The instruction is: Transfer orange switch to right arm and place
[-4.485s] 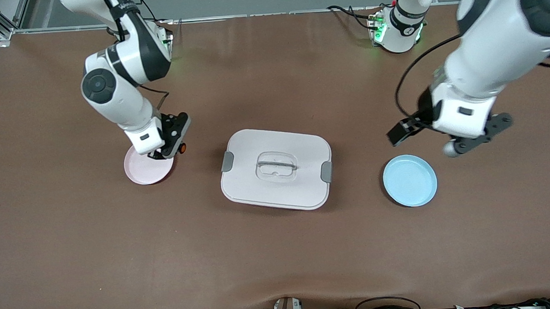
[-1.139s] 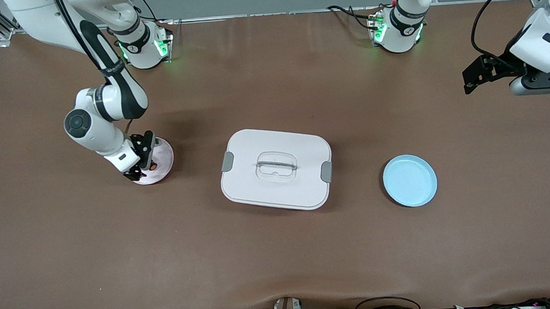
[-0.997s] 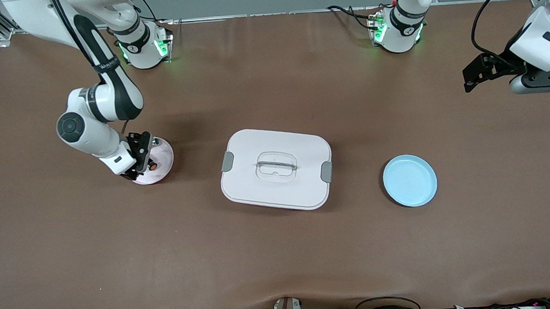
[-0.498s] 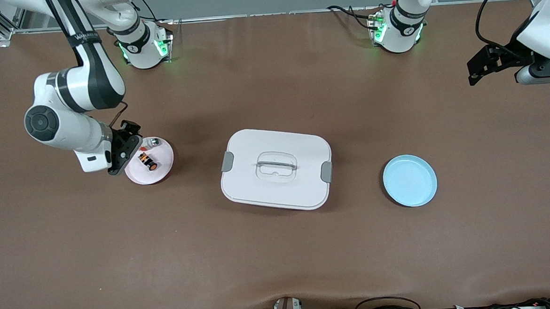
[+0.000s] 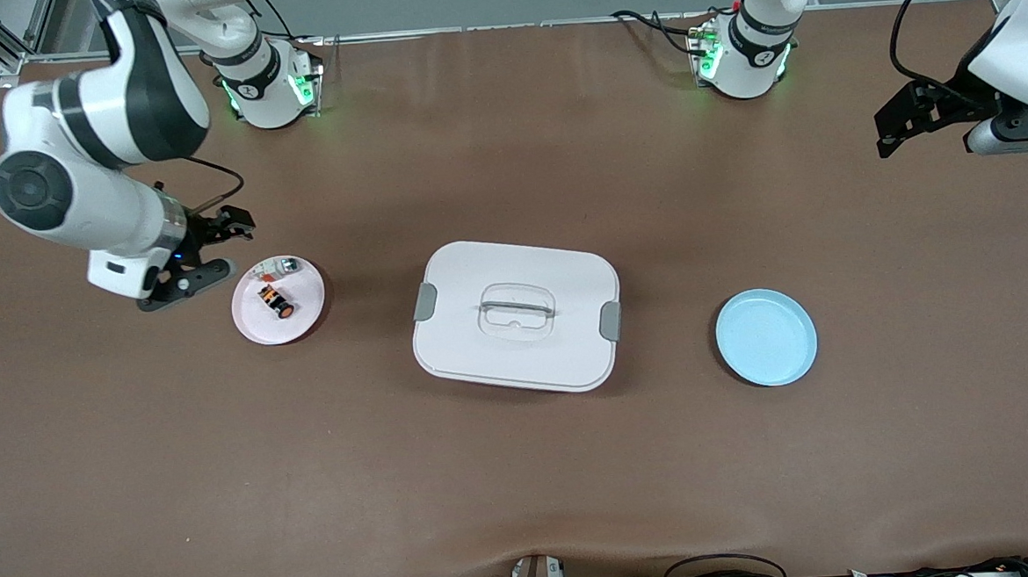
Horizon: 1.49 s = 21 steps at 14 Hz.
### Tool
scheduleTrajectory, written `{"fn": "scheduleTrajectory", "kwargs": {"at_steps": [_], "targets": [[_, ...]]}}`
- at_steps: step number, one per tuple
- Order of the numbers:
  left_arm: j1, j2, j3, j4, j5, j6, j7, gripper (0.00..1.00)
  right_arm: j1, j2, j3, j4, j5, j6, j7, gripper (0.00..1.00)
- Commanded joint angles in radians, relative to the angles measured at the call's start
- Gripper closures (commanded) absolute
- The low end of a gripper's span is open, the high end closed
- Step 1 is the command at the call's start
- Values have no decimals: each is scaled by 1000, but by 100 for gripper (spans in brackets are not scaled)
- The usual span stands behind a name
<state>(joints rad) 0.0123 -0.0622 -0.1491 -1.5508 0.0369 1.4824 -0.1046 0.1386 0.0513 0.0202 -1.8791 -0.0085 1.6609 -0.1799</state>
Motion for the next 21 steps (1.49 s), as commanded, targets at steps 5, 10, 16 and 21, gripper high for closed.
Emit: {"fn": "scheduleTrajectory", "kwargs": {"at_steps": [5,10,16,21], "targets": [[3,-22,6,-9,-17,-8,22,0,-59,8,-2,135,-1,-101,109,0],[1,-21,6,-9,-17,-8,22,0,-62,10,-2,277,-1,-194,229,0],[1,-21,6,-11,-17,-8,22,0,-86,30,-2,441,-1,-247,364,0],[3,-21,6,-11,-17,-8,22,0,-77,32,1,468,30,-237,364,0]]}}
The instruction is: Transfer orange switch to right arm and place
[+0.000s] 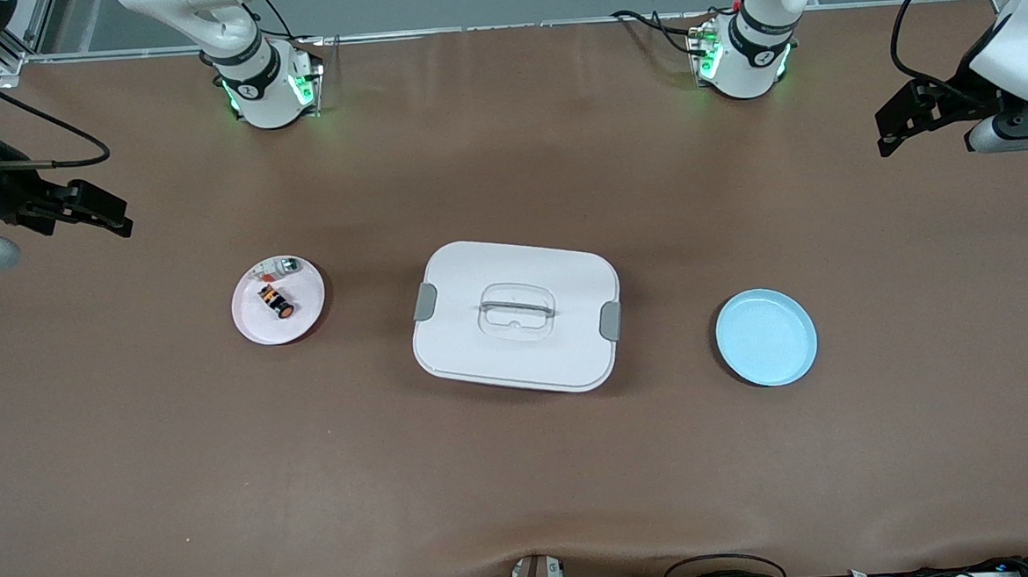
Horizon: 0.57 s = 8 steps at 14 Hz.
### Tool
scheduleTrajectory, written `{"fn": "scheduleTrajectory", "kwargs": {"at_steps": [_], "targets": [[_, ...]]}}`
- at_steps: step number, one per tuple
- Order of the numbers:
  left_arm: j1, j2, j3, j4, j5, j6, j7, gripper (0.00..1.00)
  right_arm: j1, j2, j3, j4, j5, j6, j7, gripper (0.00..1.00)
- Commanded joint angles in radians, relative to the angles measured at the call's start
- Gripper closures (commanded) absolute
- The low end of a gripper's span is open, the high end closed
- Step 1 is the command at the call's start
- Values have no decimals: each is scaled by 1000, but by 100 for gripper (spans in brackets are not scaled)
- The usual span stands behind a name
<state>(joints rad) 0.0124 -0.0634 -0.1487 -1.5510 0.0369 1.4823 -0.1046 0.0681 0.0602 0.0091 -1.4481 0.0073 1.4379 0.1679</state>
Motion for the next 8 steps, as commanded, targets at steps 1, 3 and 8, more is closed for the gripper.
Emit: {"fn": "scheduleTrajectory", "kwargs": {"at_steps": [1,3,8], "targets": [[3,-21,6,-11,-17,-8,22,0,-7,23,12,37,13,-14,10,0],[1,-21,6,-9,-17,-8,22,0,-14,23,11,37,10,-16,-100,0],[1,-26,1,-8,-17,-10,20,0,-45,23,9,77,11,-27,-223,0]]}}
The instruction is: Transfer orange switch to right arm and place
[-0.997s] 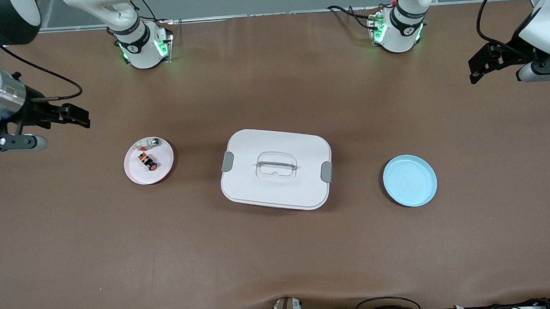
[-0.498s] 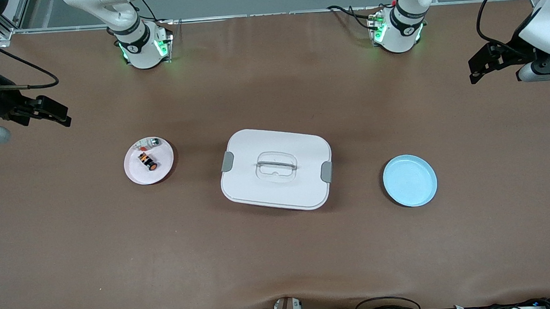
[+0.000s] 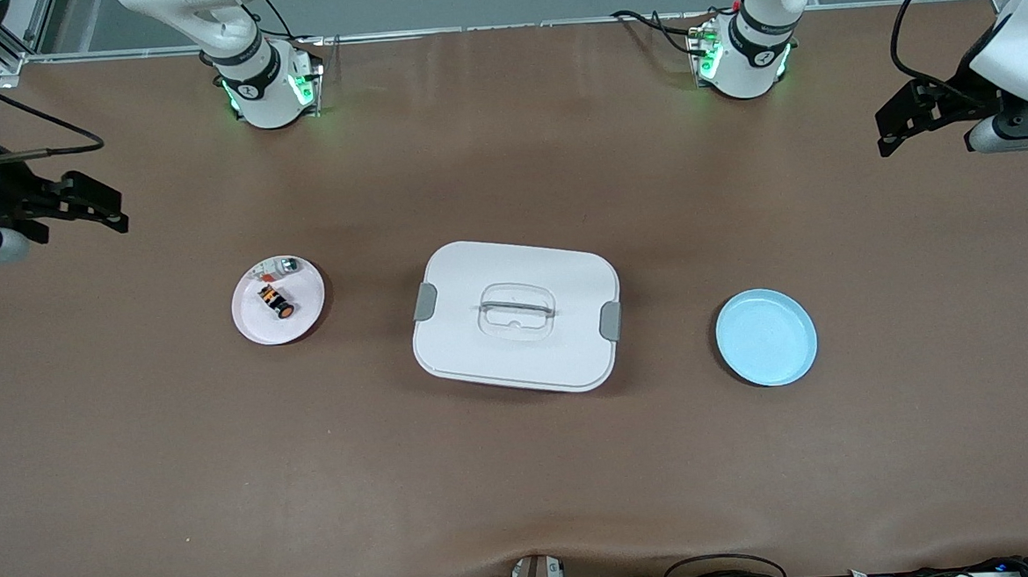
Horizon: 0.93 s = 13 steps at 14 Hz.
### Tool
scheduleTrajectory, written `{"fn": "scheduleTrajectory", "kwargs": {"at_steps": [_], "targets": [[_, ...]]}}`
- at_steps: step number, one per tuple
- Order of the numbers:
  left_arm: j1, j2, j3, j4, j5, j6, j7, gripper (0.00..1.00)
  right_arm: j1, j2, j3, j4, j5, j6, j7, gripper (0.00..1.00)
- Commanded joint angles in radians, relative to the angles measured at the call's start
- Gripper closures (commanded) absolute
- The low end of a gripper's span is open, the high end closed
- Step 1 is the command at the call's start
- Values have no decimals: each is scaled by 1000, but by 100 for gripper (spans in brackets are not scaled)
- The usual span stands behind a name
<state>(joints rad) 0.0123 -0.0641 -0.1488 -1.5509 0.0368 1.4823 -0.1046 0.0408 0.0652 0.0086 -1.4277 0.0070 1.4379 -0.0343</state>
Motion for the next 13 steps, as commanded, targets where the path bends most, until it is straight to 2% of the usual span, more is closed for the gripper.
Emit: {"fn": "scheduleTrajectory", "kwargs": {"at_steps": [1,9,13], "targets": [[1,-25,0,-8,-17,-10,20,0,-27,15,7,56,24,-28,-27,0],[3,-26,0,-8,-38,-14,23,0,-44,-11,7,15,33,-34,-30,0],[11,-25,11,-8,-37,-17,98,0,-41,-56,2,-52,25,10,-32,0]]}}
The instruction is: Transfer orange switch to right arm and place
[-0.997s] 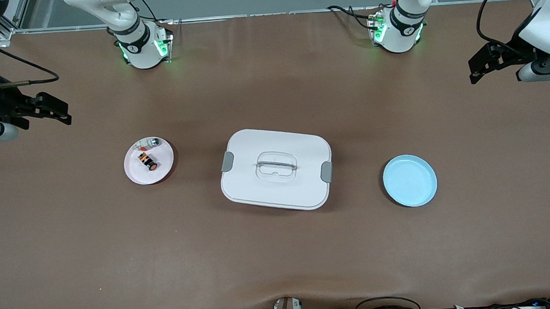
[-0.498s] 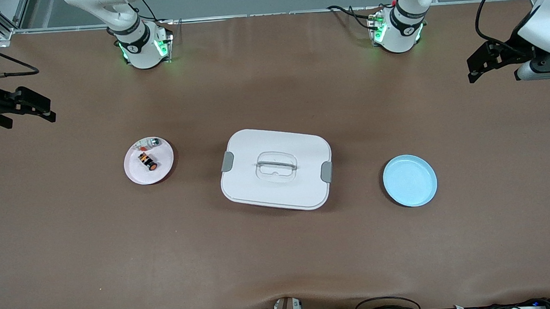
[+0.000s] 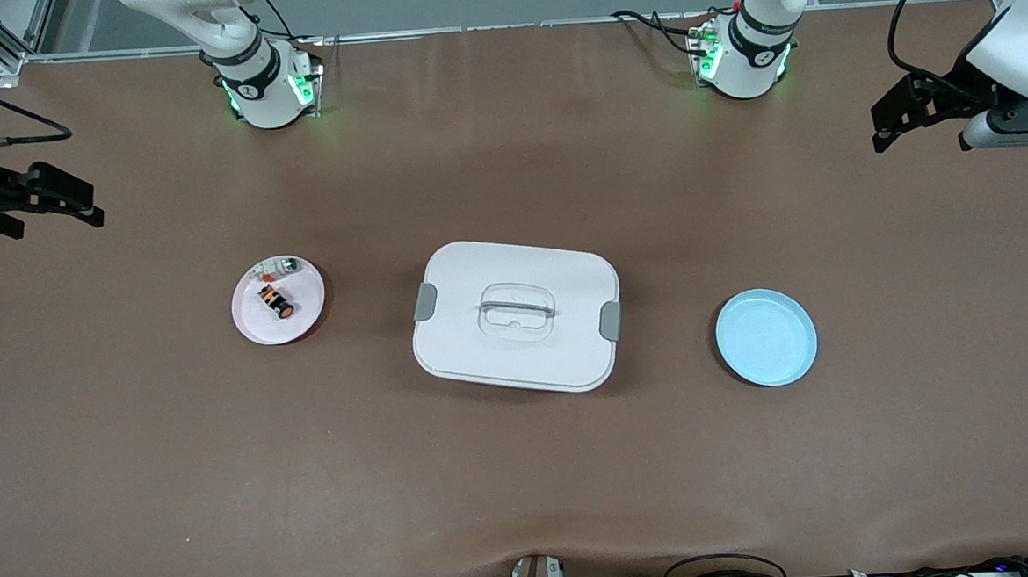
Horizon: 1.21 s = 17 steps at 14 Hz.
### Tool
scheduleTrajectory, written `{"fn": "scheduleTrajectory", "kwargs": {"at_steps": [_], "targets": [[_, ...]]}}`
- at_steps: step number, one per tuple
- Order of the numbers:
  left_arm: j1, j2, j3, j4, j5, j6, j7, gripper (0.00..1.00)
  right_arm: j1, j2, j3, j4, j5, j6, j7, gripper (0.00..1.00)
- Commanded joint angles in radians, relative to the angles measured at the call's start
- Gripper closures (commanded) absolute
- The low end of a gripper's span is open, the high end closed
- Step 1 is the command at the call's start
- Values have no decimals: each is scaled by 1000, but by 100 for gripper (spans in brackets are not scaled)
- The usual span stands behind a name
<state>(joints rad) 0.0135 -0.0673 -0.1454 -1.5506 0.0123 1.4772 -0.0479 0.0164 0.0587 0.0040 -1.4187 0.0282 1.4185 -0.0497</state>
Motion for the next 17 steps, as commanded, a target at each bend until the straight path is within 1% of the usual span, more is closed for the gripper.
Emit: {"fn": "scheduleTrajectory", "kwargs": {"at_steps": [1,6,9,17], "targets": [[14,-22,6,-8,-12,-14,31,0,-15,-49,7,-62,4,30,-16,0],[17,-20,6,-2,-12,-23,-7,0,-10,-43,7,-54,2,20,-16,0],[16,-9,6,20,-6,-23,-24,0,-10,-46,8,-54,4,11,-15,0],[14,-5,6,34,3,-23,-24,0,-16,-43,7,-55,6,65,-2,0]]}}
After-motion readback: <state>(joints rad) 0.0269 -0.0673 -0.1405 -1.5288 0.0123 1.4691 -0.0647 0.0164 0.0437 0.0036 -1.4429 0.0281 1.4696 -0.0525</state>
